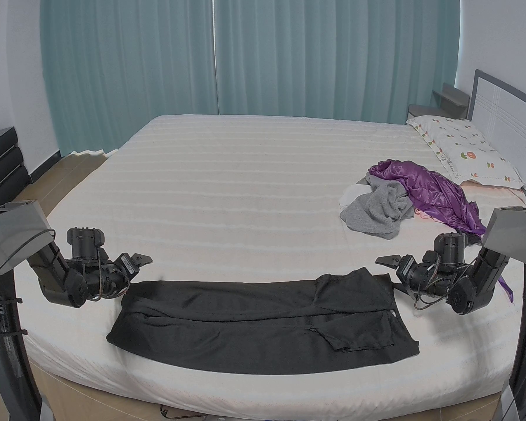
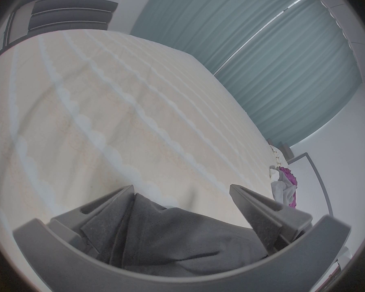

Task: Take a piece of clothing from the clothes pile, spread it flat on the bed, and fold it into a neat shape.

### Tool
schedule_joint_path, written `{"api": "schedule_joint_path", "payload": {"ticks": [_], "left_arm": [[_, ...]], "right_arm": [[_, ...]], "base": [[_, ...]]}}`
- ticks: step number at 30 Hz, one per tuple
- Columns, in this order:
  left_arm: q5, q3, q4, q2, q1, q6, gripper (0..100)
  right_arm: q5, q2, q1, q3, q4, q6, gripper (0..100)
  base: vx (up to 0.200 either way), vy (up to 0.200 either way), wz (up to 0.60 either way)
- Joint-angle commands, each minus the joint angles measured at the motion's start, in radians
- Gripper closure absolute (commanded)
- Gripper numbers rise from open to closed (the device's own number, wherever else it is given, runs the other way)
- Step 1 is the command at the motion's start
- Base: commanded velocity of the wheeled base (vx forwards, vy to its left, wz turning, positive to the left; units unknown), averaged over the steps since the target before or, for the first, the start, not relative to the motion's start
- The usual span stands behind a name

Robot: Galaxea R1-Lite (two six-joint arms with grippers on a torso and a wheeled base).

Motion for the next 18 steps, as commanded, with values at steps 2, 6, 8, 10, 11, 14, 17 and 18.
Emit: {"api": "schedule_joint_path", "payload": {"ticks": [2, 6, 8, 10, 11, 14, 17, 18], "left_arm": [[0.002, -0.029, 0.004, 0.065, -0.007, 0.007, 0], [0.004, -0.018, 0.002, 0.063, -0.007, 0.010, 100], [0.005, -0.026, 0.002, 0.063, -0.002, 0.009, 100], [0.008, -0.029, 0.002, 0.063, 0.001, 0.007, 100], [0.024, -0.029, -0.002, 0.062, 0.004, 0.004, 100], [0.050, -0.029, -0.006, 0.056, 0.010, 0.001, 100], [0.062, -0.029, -0.012, 0.053, 0.018, -0.014, 100], [0.064, -0.029, -0.016, 0.053, 0.021, -0.022, 100]], "right_arm": [[0.000, 0.036, -0.001, 0.000, -0.006, 0.007, 0], [0.000, 0.035, -0.001, 0.003, -0.007, 0.008, 0], [0.000, 0.035, -0.001, 0.003, -0.007, 0.008, 0], [0.000, 0.035, -0.001, 0.004, -0.007, 0.008, 0], [0.000, 0.035, -0.001, 0.004, -0.007, 0.008, 0], [0.000, 0.033, -0.001, 0.004, -0.007, 0.008, 0], [0.000, 0.033, -0.001, 0.006, -0.007, 0.008, 0], [0.000, 0.033, -0.001, 0.007, -0.007, 0.008, 0]], "base": [[0.000, 0.000, 0.00], [0.000, 0.000, 0.00], [0.000, 0.000, 0.00], [0.000, 0.000, 0.00], [0.000, 0.000, 0.00], [0.000, 0.000, 0.00], [0.000, 0.000, 0.00], [0.000, 0.000, 0.00]]}}
